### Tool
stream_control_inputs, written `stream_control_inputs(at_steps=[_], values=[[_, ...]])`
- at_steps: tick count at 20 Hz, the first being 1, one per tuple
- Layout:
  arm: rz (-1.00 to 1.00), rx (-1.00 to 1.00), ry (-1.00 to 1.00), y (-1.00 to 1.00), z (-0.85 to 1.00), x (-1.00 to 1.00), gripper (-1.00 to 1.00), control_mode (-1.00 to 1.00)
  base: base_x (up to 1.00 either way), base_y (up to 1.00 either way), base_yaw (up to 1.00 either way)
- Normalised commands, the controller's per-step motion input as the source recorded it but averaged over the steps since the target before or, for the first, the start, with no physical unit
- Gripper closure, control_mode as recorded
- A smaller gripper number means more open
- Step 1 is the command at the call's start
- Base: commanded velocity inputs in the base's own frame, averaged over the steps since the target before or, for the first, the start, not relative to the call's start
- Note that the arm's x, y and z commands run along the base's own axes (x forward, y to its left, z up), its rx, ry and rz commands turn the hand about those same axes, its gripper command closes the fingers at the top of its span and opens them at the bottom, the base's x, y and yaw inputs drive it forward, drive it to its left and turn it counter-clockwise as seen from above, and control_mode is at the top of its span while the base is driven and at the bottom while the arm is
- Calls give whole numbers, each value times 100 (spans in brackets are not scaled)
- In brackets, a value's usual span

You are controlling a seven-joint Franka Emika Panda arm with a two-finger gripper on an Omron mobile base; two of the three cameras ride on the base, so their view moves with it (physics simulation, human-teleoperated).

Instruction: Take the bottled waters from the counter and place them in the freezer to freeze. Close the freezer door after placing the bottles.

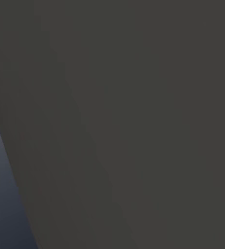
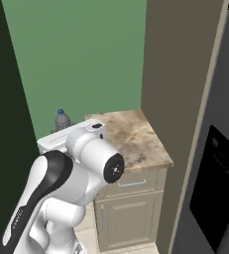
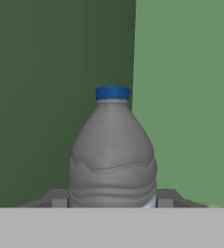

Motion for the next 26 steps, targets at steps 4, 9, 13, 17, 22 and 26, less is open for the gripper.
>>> stream_control_inputs(at_steps=[4, 9, 13, 17, 22, 26], values=[[0, 0, 0, 0, 0, 0, 100, 100, -85, -31, -16], [0, 0, 0, 0, 0, 0, 100, 100, -99, -47, -21], [0, 0, 0, 0, 0, 0, 100, 100, -100, -42, -25], [0, 0, 0, 0, 0, 0, 100, 100, -97, -50, -27], [0, 0, 0, 0, 0, 0, 100, 100, -70, -80, -23], [0, 0, 0, 0, 0, 0, 100, 100, -9, -96, -10]])
